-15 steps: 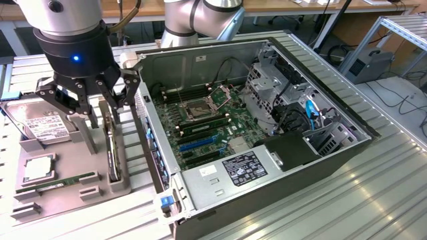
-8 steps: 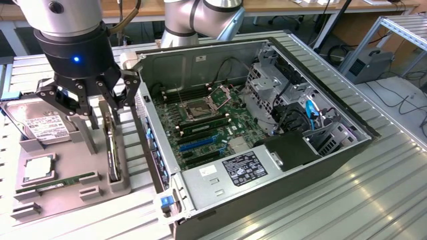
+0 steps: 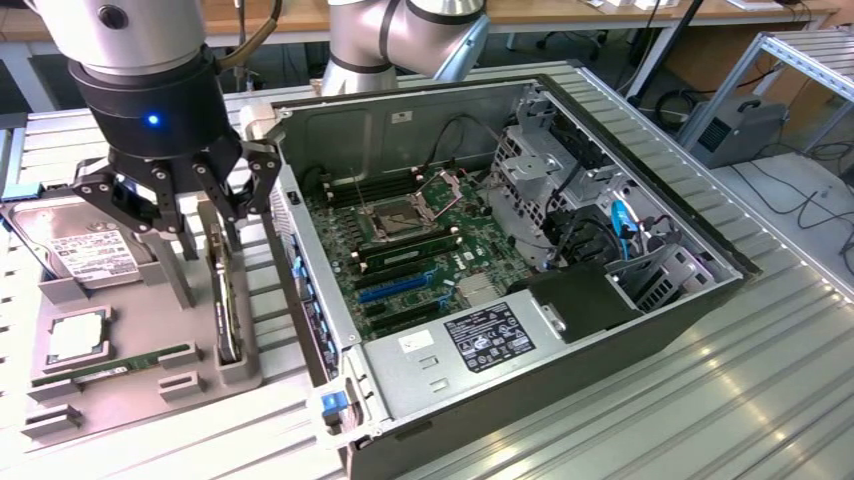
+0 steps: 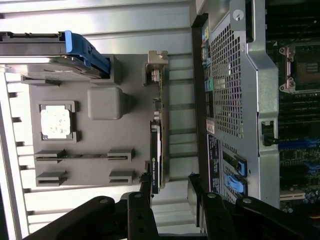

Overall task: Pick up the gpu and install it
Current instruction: 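Pick up the gpu and move the gpu toward the slot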

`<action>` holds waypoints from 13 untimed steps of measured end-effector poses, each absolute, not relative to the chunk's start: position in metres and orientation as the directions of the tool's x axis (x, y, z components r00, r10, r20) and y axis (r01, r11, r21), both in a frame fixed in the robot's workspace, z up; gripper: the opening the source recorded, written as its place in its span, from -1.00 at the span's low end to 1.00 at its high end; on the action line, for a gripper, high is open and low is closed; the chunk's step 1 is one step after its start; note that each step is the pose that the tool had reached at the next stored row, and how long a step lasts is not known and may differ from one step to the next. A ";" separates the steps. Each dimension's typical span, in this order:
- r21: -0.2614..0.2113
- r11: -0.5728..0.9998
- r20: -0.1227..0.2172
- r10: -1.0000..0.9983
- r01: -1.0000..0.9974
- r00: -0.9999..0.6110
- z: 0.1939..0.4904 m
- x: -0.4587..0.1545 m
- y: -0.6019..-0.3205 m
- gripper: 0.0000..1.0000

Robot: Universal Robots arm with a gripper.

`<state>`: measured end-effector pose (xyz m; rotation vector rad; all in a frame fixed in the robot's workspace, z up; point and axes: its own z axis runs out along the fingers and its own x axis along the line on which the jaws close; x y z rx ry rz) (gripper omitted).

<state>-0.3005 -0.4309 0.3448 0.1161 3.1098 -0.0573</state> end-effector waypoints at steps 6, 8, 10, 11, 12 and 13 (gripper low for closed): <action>-0.040 0.996 -0.031 0.074 0.075 -0.997 0.344 -0.301 -0.431 -0.15; -0.041 0.996 -0.031 0.074 0.075 -0.997 0.343 -0.301 -0.431 -0.15; -0.042 0.996 -0.031 0.074 0.075 -0.997 0.343 -0.301 -0.431 -0.15; -0.043 0.996 -0.031 0.074 0.075 -0.997 0.343 -0.301 -0.431 -0.15; -0.043 0.996 -0.031 0.074 0.075 -0.997 0.342 -0.301 -0.431 -0.15; -0.044 0.996 -0.031 0.074 0.075 -0.997 0.342 -0.301 -0.431 -0.15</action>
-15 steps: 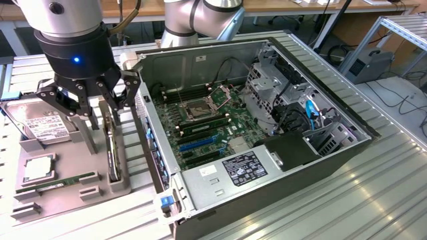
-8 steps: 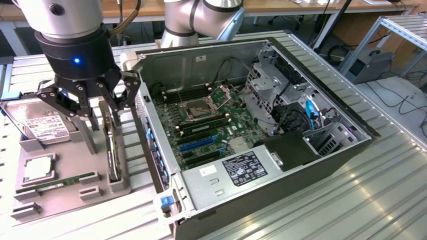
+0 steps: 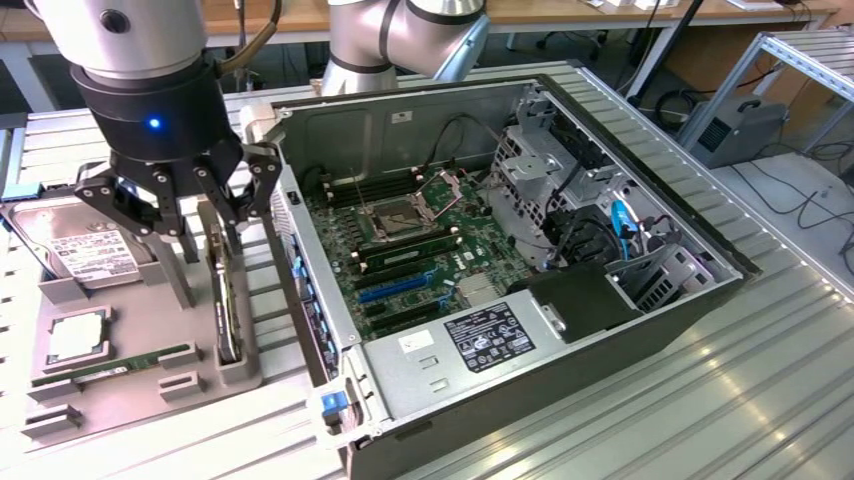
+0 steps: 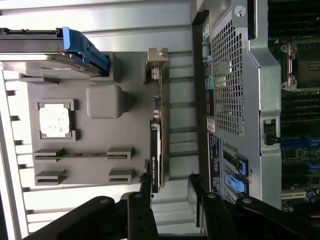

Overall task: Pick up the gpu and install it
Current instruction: 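Pick up the gpu and move the gpu toward the slot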

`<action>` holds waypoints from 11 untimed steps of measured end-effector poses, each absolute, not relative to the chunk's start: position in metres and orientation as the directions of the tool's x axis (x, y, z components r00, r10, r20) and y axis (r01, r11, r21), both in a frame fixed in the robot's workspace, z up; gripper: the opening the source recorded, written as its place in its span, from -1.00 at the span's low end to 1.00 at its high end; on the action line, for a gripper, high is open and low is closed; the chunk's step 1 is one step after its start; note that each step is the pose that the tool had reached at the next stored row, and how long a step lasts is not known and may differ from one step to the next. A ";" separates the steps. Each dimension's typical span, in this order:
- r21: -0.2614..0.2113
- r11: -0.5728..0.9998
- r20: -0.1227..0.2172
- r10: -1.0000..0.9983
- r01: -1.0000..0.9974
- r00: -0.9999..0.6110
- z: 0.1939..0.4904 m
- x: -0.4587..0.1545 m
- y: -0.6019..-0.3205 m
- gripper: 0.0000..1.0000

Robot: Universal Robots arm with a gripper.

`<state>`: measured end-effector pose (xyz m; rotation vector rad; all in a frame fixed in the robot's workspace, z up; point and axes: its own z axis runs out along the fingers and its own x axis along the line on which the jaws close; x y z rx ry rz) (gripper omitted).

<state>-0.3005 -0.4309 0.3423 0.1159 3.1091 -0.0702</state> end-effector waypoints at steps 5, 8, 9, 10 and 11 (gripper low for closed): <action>-0.048 0.996 -0.031 0.074 0.075 -0.997 0.341 -0.301 -0.431 -0.15; -0.050 0.996 -0.031 0.074 0.075 -0.997 0.341 -0.301 -0.431 -0.15; -0.050 0.996 -0.032 0.074 0.075 -0.997 0.341 -0.301 -0.431 -0.15; -0.051 0.996 -0.032 0.074 0.075 -0.997 0.341 -0.301 -0.431 -0.15; -0.052 0.996 -0.032 0.073 0.075 -0.997 0.341 -0.301 -0.431 -0.15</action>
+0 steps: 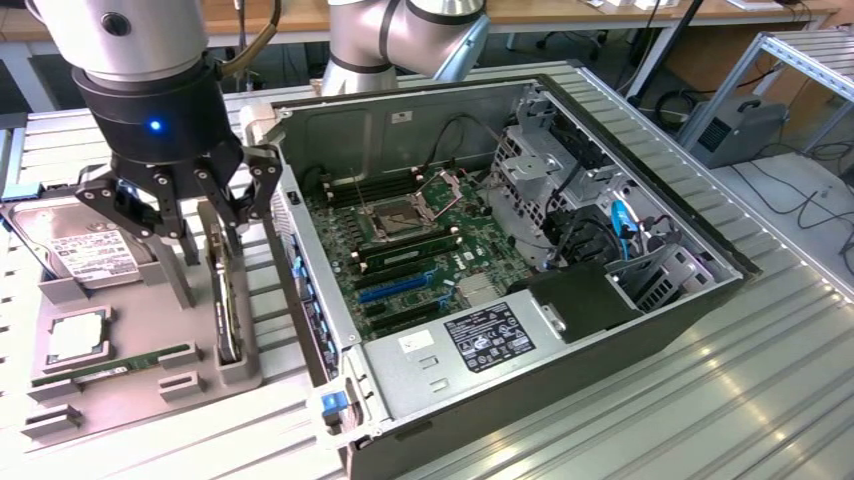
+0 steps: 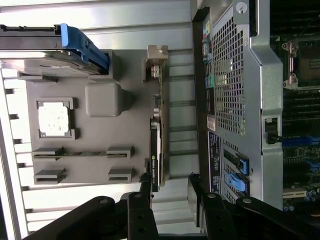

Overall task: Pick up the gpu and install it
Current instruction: 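Pick up the gpu and move the gpu toward the slot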

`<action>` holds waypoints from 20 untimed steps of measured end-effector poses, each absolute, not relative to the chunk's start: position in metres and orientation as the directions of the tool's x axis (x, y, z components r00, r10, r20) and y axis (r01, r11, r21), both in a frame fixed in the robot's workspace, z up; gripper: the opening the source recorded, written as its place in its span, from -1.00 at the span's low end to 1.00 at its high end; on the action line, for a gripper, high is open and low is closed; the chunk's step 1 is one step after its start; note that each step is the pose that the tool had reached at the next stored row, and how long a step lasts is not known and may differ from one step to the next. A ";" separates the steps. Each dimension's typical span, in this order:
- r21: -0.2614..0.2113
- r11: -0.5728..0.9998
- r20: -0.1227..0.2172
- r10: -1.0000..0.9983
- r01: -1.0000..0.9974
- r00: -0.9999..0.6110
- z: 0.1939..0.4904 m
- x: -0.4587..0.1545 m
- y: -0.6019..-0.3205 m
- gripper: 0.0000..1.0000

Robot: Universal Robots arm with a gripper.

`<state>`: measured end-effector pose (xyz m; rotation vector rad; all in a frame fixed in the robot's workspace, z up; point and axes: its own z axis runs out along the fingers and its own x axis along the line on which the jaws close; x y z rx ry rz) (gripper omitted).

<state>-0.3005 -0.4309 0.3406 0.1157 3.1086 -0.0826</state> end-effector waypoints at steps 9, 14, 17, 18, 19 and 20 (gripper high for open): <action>-0.059 0.995 -0.032 0.073 0.075 -0.997 0.339 -0.301 -0.431 -0.15; -0.063 0.995 -0.032 0.073 0.075 -0.997 0.339 -0.301 -0.431 -0.15; -0.065 0.995 -0.033 0.073 0.075 -0.997 0.338 -0.301 -0.431 -0.15; -0.066 0.995 -0.033 0.073 0.075 -0.997 0.338 -0.301 -0.431 -0.15; -0.067 0.995 -0.033 0.073 0.075 -0.997 0.338 -0.301 -0.431 -0.15; -0.068 0.995 -0.033 0.073 0.075 -0.997 0.338 -0.301 -0.431 -0.15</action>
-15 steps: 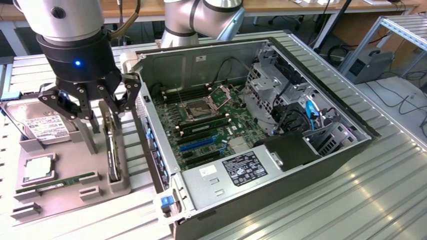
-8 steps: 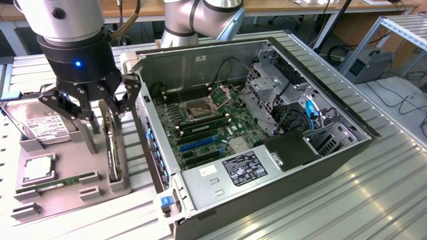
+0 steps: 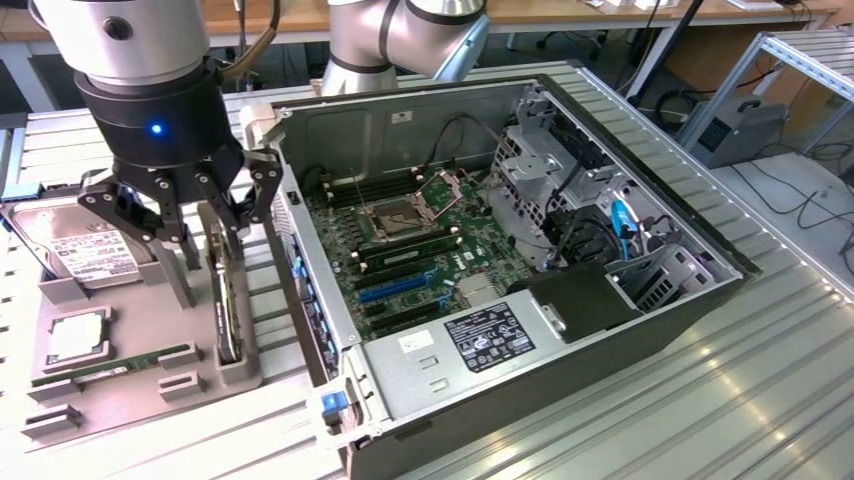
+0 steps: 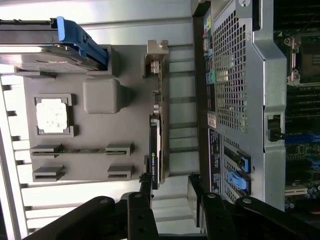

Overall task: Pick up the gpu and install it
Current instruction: 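Pick up the gpu and move the gpu toward the slot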

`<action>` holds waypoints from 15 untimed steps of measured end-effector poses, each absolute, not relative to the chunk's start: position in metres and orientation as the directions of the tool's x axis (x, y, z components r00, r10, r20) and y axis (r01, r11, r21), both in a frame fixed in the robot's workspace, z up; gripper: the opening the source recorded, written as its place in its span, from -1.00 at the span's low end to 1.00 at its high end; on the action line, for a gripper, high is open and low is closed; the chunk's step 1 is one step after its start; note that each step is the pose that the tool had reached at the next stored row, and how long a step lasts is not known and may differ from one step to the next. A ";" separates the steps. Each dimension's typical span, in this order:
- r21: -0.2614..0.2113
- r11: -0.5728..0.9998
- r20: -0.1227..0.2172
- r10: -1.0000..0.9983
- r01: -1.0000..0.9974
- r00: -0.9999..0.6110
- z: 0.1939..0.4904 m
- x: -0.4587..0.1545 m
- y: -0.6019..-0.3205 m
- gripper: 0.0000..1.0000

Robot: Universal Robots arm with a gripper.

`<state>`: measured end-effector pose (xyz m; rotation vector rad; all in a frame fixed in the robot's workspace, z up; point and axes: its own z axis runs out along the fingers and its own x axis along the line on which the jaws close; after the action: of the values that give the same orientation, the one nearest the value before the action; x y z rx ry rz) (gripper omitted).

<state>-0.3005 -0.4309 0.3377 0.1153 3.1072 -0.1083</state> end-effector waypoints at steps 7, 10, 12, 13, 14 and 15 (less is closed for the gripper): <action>-0.076 0.994 -0.033 0.073 0.075 -0.997 0.336 -0.301 -0.431 -0.15; -0.078 0.994 -0.034 0.073 0.075 -0.997 0.336 -0.301 -0.431 -0.15; -0.080 0.994 -0.034 0.073 0.075 -0.997 0.336 -0.301 -0.431 -0.15; -0.081 0.994 -0.034 0.073 0.075 -0.997 0.335 -0.301 -0.431 -0.15; -0.081 0.994 -0.034 0.073 0.075 -0.997 0.335 -0.301 -0.431 -0.15; -0.082 0.994 -0.034 0.072 0.075 -0.997 0.335 -0.301 -0.431 -0.15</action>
<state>-0.3005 -0.4309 0.3352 0.1150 3.1059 -0.1297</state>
